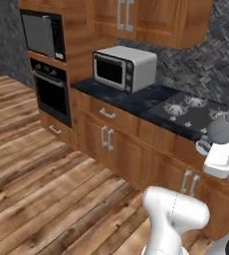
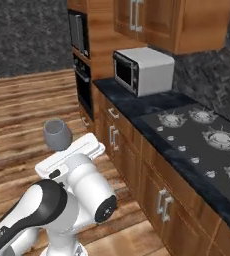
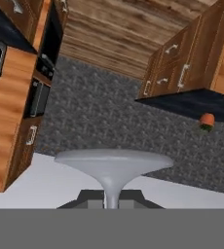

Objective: Retrieve the wine glasses from the counter and place one next to each plate.

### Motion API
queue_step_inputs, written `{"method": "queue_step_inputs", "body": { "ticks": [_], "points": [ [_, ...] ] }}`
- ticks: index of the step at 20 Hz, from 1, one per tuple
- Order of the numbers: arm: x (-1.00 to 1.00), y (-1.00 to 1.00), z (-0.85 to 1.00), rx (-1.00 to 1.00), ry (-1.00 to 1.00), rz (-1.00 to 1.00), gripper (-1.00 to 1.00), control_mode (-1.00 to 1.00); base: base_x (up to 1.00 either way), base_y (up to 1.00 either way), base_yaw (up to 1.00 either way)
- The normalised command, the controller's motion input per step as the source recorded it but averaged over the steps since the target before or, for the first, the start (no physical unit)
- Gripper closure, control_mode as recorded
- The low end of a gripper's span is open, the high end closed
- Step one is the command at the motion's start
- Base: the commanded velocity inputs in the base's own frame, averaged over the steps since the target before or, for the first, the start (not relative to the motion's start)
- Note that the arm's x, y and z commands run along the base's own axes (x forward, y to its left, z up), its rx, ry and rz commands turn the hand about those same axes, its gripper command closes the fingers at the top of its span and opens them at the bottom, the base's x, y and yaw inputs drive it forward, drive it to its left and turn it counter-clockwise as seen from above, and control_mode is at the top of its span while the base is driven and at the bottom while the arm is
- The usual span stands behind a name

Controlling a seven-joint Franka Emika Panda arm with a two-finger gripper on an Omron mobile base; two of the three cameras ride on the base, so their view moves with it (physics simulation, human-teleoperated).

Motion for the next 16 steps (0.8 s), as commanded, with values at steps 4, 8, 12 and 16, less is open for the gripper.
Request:
{"method": "queue_step_inputs", "body": {
  "ticks": [4,8,12,16],
  "points": [
    [0.00,0.00,0.00,0.00,0.00,0.00,1.00,1.00,0.00,0.00,1.00],
    [0.00,0.00,0.00,0.00,0.00,0.00,1.00,1.00,0.00,0.00,1.00],
    [0.00,0.00,0.00,0.00,0.00,0.00,1.00,1.00,0.38,0.50,0.80],
    [0.00,0.00,0.00,0.00,0.00,0.00,1.00,1.00,0.49,1.00,0.51]
  ]
}}
